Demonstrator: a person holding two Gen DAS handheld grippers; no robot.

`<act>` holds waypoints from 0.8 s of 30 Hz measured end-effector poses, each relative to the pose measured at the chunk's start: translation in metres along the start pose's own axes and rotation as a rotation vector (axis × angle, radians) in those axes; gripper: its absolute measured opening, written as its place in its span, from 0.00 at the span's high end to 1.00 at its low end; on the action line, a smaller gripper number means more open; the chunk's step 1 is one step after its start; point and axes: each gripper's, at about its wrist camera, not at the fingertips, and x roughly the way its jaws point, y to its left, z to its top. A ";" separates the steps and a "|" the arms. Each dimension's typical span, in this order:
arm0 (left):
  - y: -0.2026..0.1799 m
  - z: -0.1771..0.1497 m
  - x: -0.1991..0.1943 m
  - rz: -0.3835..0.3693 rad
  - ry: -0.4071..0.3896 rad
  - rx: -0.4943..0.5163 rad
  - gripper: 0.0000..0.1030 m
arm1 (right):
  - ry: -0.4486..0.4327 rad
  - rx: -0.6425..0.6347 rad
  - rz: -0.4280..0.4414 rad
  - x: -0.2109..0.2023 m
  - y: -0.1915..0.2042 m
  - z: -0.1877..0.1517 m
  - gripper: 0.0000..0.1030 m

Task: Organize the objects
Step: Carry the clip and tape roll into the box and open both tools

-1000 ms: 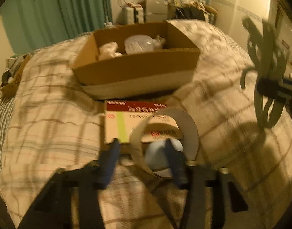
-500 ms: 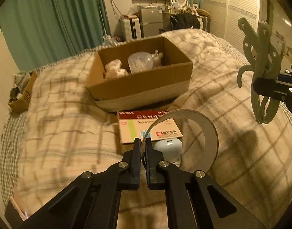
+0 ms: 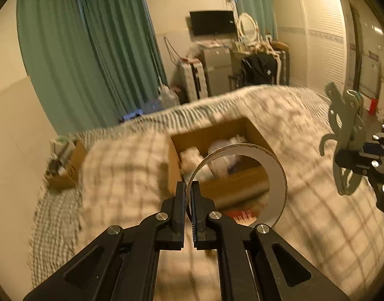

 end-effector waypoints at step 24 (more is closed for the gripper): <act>0.020 0.034 0.203 -0.002 0.196 -0.081 0.97 | 0.222 0.050 -0.039 0.213 -0.035 0.079 0.88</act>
